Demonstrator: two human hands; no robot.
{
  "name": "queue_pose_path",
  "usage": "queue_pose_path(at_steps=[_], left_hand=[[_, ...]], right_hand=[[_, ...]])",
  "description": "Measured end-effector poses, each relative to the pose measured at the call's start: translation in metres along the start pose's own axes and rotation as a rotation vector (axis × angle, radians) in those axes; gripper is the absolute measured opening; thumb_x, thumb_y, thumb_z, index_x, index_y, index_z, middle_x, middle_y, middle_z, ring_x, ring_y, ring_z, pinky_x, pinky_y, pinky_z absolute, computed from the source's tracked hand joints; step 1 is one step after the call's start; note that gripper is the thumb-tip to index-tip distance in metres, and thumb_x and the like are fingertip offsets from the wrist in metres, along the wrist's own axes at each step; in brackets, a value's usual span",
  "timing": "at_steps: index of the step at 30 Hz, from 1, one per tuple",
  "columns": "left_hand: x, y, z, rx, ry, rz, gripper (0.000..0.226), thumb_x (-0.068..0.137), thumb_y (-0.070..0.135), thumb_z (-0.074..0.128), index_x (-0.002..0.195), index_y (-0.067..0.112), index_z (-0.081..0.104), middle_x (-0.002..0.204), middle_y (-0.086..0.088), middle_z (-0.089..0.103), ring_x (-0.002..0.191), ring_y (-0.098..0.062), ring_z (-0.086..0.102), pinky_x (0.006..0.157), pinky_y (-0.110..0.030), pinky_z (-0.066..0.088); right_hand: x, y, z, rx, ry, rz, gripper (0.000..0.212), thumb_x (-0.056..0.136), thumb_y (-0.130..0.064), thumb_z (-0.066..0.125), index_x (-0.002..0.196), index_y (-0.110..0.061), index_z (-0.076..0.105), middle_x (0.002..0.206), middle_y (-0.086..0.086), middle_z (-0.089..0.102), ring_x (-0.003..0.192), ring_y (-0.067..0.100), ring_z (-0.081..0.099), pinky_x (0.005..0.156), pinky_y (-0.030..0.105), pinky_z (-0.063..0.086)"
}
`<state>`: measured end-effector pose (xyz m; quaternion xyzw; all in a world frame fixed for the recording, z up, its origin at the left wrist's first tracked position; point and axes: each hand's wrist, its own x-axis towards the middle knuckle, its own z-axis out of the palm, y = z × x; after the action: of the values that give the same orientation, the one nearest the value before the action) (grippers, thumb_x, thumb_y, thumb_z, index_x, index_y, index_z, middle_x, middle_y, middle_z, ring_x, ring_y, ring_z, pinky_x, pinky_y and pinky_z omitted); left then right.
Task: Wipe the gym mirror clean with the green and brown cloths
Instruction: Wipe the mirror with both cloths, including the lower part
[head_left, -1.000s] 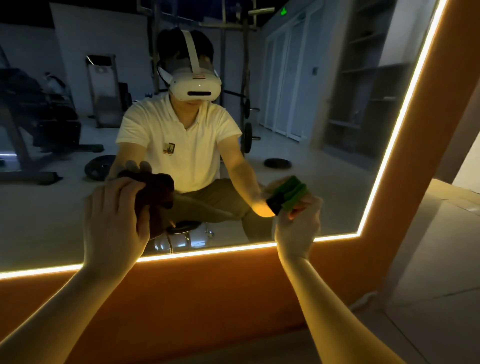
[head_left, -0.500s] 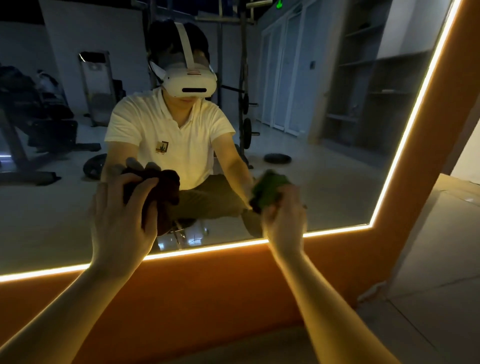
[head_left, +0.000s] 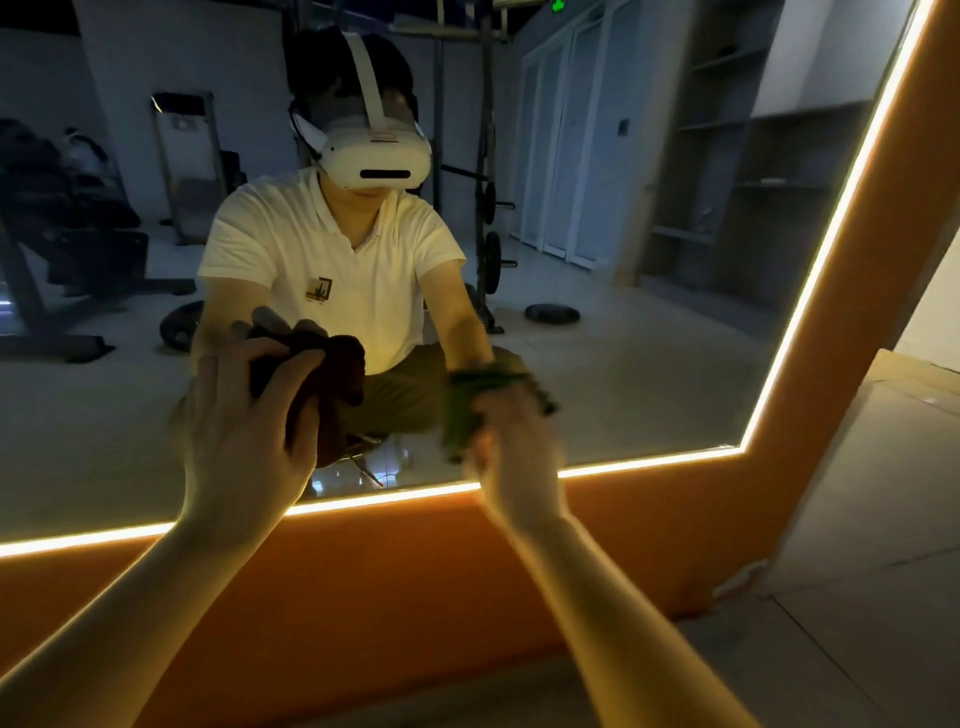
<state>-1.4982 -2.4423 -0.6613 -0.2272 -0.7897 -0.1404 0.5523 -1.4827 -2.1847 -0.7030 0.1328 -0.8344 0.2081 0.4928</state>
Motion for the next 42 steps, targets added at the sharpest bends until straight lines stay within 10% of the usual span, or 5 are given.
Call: queue_pose_path(at_steps=[5,13,21,27,42], left_hand=[[-0.004,0.002,0.0,-0.021,0.02,0.021,0.037,0.094,0.011,0.064,0.13,0.007,0.056,0.13,-0.029,0.052,0.119,-0.051,0.052,0.095,-0.054,0.046],[0.0,0.005,-0.001,-0.028,0.01,-0.032,0.037,0.089,0.011,0.064,0.126,0.006,0.059,0.129,-0.026,0.049,0.115,-0.046,0.048,0.09,-0.053,0.045],[-0.002,0.006,0.0,-0.014,0.036,0.01,0.036,0.092,0.011,0.065,0.127,0.004,0.06,0.128,-0.026,0.05,0.115,-0.045,0.049,0.093,-0.049,0.043],[0.004,0.012,0.005,-0.04,-0.014,-0.076,0.04,0.088,0.013,0.062,0.128,0.009,0.056,0.131,-0.025,0.048,0.117,-0.048,0.048,0.092,-0.057,0.044],[0.018,-0.006,0.003,-0.048,0.076,-0.044,0.042,0.089,0.014,0.063,0.13,0.009,0.055,0.129,-0.028,0.052,0.114,-0.049,0.051,0.092,-0.054,0.042]], right_hand=[[0.026,0.05,-0.038,-0.017,0.348,0.686,0.035,0.084,0.005,0.047,0.116,-0.003,0.055,0.116,0.01,0.057,0.1,0.024,0.058,0.084,0.047,0.056],[-0.03,-0.05,0.042,-0.012,-0.252,-0.232,0.028,0.089,-0.013,0.069,0.114,-0.016,0.057,0.114,0.006,0.06,0.102,0.02,0.061,0.086,0.04,0.058],[0.042,0.041,-0.036,0.066,0.444,0.596,0.021,0.088,0.0,0.049,0.107,-0.007,0.053,0.116,0.009,0.052,0.093,0.013,0.051,0.081,0.043,0.055],[-0.05,-0.024,0.041,0.015,-0.311,-0.168,0.029,0.092,-0.01,0.067,0.121,-0.014,0.062,0.127,0.006,0.057,0.116,0.022,0.06,0.097,0.044,0.055],[-0.023,-0.044,0.039,-0.16,-0.136,-0.101,0.02,0.099,-0.024,0.053,0.118,-0.023,0.06,0.119,-0.004,0.058,0.104,0.005,0.057,0.09,0.036,0.053]])
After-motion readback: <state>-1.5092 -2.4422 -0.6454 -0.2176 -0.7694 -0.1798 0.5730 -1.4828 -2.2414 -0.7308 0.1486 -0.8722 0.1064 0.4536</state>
